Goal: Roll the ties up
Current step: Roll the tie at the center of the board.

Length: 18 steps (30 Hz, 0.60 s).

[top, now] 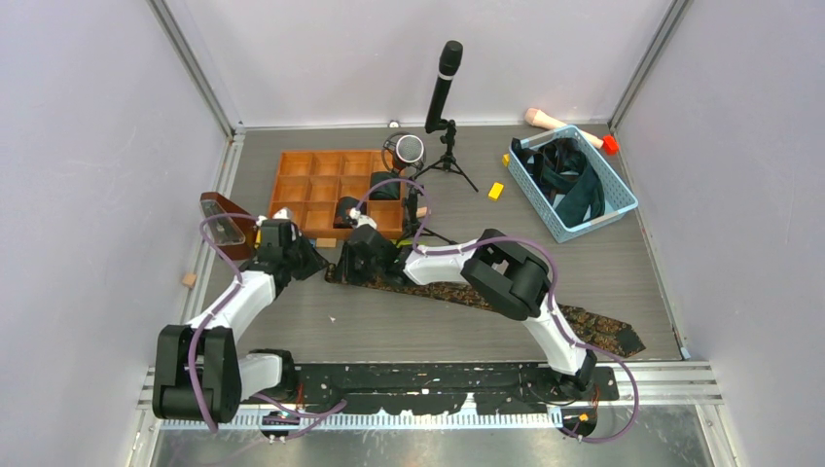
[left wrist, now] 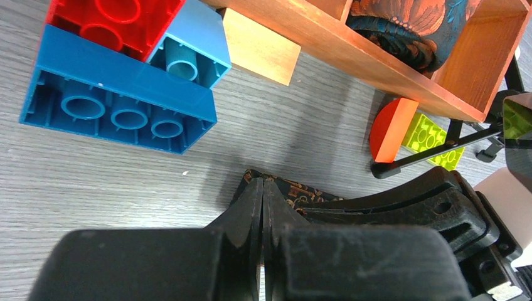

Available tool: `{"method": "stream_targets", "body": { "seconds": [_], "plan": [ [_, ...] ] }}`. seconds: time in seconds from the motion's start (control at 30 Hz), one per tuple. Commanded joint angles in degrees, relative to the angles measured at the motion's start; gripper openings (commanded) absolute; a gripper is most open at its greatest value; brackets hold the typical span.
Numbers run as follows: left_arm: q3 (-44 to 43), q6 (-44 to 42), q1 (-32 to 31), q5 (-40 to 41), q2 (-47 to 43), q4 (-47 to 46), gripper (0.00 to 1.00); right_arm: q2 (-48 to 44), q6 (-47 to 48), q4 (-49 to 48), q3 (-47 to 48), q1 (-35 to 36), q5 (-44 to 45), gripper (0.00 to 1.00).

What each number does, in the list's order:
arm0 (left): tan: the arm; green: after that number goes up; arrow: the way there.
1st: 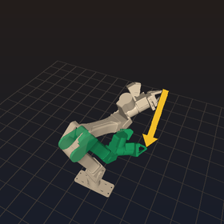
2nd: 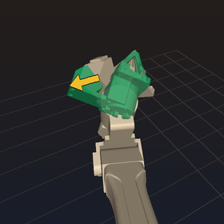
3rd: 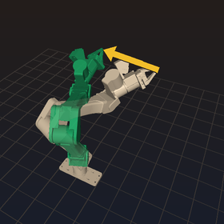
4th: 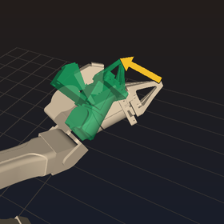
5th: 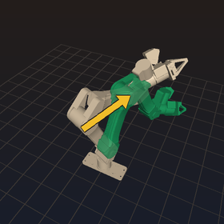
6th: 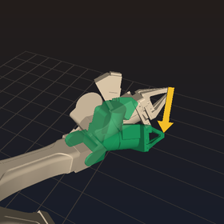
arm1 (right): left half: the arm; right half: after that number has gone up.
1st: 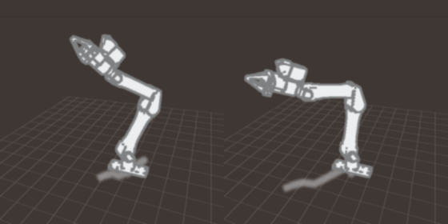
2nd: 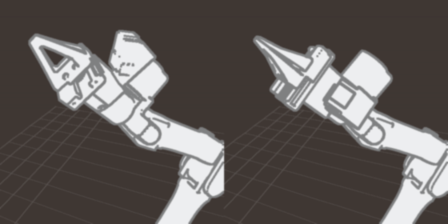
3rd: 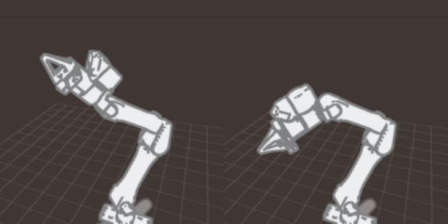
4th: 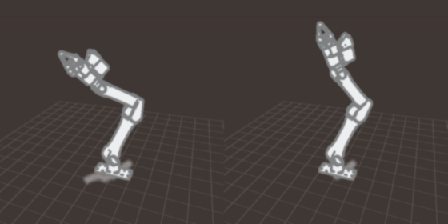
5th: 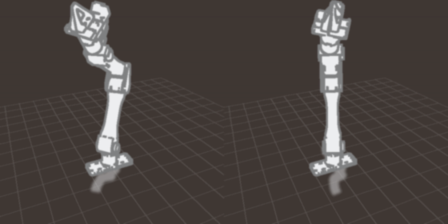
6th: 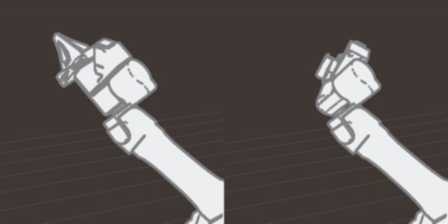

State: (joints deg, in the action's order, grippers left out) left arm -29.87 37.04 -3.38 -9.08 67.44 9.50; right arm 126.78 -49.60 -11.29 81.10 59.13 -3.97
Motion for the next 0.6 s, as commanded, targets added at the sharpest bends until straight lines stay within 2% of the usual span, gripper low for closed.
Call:
{"method": "stream_targets", "body": {
  "seconds": [0.0, 0.57],
  "plan": [
    [0.51, -0.14, -0.96, -0.78, 0.67, -3.14, 0.00, 0.08, 0.76, -3.03, 0.12, 0.02, 0.40, 0.00],
    [-0.10, -0.20, -0.96, 0.82, 1.76, -3.69, 0.00, -8.55, 1.61, -3.53, -7.25, 0.01, 2.51, 0.00]
  ]
}}
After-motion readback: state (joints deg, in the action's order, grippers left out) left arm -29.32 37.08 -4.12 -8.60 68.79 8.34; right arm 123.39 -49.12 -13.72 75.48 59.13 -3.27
